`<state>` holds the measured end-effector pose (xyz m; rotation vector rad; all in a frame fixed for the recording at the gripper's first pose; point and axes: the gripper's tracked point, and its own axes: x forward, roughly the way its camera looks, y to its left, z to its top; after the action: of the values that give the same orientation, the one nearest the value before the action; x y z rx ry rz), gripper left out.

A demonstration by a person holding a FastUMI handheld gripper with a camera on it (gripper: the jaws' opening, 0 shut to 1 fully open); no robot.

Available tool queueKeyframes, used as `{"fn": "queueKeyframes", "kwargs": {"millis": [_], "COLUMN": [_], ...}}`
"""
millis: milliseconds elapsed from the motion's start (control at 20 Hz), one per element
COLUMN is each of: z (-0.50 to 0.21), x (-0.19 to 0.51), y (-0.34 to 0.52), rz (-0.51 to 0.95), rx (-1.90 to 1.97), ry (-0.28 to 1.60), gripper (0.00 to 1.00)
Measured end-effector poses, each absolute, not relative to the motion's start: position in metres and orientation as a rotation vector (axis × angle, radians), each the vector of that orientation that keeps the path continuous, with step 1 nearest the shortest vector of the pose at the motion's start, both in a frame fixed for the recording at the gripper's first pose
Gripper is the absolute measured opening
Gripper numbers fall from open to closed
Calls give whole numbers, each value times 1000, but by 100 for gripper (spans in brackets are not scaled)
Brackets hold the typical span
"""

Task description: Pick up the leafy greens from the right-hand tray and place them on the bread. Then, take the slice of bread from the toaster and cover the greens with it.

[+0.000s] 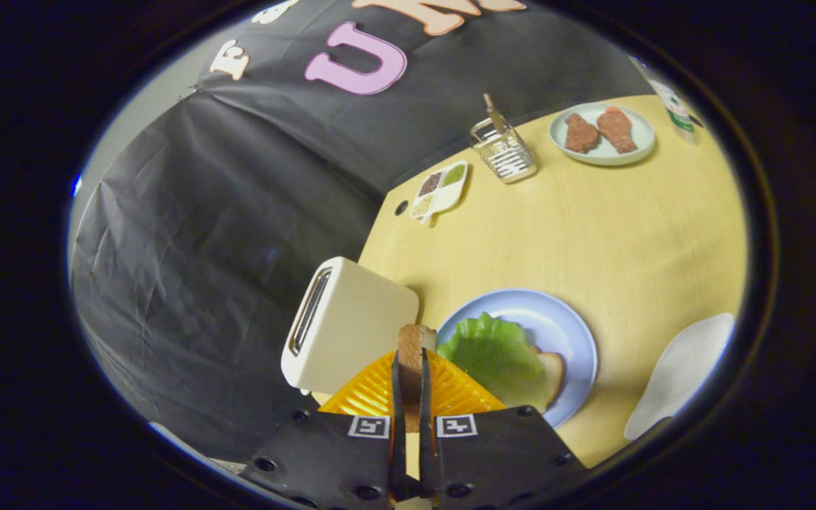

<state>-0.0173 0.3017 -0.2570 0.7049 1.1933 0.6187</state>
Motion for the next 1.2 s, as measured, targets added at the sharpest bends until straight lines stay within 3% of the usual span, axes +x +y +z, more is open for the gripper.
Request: {"fn": "queueKeyframes", "kwargs": {"millis": [300,500,700,750,1100,1200], "z": [-285,-296,-308,-307,-284,-266], "x": [-25,-31,-38,-41,-43,-39], "y": [277,264,259,257,243,241], "rz": [546,527,520,525,541,557], "rx": [716,687,629,622,546,529], "ry": [1247,1271,1302,1304,1238,1175], "gripper": [10,16,43,43,100,100]}}
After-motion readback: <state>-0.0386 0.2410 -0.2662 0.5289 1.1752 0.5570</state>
